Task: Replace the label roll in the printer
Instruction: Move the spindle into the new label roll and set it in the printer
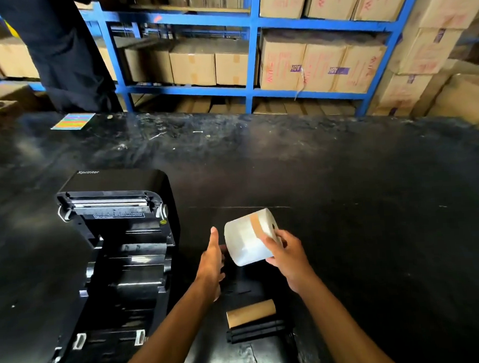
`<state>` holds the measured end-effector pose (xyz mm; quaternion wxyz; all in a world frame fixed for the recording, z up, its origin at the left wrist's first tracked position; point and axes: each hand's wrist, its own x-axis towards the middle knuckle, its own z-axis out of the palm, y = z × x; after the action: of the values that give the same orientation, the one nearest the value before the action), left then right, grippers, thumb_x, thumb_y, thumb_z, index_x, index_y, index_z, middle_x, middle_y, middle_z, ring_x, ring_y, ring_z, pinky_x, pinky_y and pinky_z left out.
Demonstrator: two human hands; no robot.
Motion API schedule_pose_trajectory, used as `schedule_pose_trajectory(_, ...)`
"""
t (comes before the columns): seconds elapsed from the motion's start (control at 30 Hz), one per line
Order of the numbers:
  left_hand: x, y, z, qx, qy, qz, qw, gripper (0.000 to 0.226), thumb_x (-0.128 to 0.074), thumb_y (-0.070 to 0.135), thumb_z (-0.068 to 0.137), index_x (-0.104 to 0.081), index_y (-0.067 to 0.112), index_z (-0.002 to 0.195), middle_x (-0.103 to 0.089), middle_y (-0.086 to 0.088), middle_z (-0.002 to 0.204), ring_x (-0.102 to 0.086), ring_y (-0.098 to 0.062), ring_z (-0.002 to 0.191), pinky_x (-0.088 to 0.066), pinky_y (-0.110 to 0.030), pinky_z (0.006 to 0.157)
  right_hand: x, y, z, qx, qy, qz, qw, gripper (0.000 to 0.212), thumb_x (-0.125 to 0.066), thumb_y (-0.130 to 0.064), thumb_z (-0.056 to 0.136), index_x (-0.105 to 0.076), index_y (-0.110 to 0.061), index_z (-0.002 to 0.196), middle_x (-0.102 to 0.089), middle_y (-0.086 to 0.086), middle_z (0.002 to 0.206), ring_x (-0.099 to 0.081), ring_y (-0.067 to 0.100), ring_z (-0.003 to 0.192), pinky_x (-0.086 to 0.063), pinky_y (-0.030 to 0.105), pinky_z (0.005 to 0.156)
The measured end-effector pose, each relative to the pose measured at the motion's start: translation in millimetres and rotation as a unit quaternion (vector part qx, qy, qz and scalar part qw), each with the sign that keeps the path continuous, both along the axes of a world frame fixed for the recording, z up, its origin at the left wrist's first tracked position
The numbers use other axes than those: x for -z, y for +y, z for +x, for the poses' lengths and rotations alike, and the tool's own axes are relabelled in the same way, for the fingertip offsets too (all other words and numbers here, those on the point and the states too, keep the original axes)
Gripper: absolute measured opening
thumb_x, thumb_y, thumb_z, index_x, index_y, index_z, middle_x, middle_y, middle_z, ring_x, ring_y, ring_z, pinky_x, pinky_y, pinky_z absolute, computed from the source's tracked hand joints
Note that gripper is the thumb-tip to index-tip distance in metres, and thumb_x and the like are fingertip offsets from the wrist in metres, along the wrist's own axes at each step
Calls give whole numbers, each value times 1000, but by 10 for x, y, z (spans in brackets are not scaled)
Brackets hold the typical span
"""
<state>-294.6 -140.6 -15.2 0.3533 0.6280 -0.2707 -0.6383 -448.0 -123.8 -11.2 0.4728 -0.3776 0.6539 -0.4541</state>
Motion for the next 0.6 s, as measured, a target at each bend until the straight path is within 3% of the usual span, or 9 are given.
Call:
schedule_pose_trajectory(0.1, -161, 104, -137, 16, 32, -9, 999, 79, -39, 76, 79, -56, 16, 127, -59, -8, 132, -53, -29, 120, -39, -47, 95, -12, 262, -120, 30, -107, -5, 994, 32, -71, -36, 81, -62, -24, 109, -64, -1, 112, -65, 13, 97, -57, 20, 65)
schedule_pose_trajectory(0.17, -248, 179, -242, 48, 65, -10, 997, 70, -47, 73, 78, -57, 21, 123, -61, -5, 124, -56, -28, 113, -45, -46, 87, -29, 413, -159, 42, -148, -18, 988, 35, -71, -33, 82, -63, -17, 113, -69, 5, 110, -70, 16, 95, -58, 28, 71)
schedule_pose_trajectory(0.27, -328, 277, -347, 62, 101, 6, 993, 54, -66, 56, 77, -63, 14, 111, -70, -12, 111, -67, -30, 100, -59, -43, 73, -92, 599, -226, 43, -159, -14, 986, 34, -71, -35, 81, -64, -20, 111, -71, 4, 107, -71, 17, 95, -59, 38, 83)
schedule_pose_trajectory(0.33, -336, 360, -399, 56, 124, 4, 991, 49, -73, 48, 75, -67, 9, 104, -74, -16, 104, -72, -30, 93, -62, -43, 70, -178, 692, -320, 25, -85, -10, 996, 28, -68, -38, 83, -65, -25, 108, -69, 2, 112, -68, 15, 98, -58, 35, 84)
schedule_pose_trajectory(0.43, -333, 480, -459, 51, 87, -37, 994, 51, -76, 45, 73, -67, 3, 101, -72, -16, 105, -71, -28, 93, -61, -37, 63, -326, 734, -504, 41, 115, -53, 991, 30, -64, -37, 86, -65, -23, 113, -62, -2, 125, -58, 7, 105, -48, 22, 86)
schedule_pose_trajectory(0.53, -360, 566, -496, 59, 35, -80, 994, 46, -77, 43, 72, -68, 4, 95, -73, -15, 102, -71, -27, 91, -61, -37, 64, -444, 764, -619, 42, 246, -106, 962, 35, -64, -34, 86, -61, -26, 121, -45, -4, 142, -40, 14, 131, -36, 33, 105)
schedule_pose_trajectory(0.6, -388, 624, -500, 69, 24, -100, 992, 41, -78, 40, 72, -69, 5, 92, -75, -14, 96, -72, -25, 85, -61, -35, 62, -454, 817, -627, 16, 274, -109, 955, 26, -65, -32, 86, -67, -26, 111, -44, -4, 143, -37, 17, 133, -34, 34, 105)
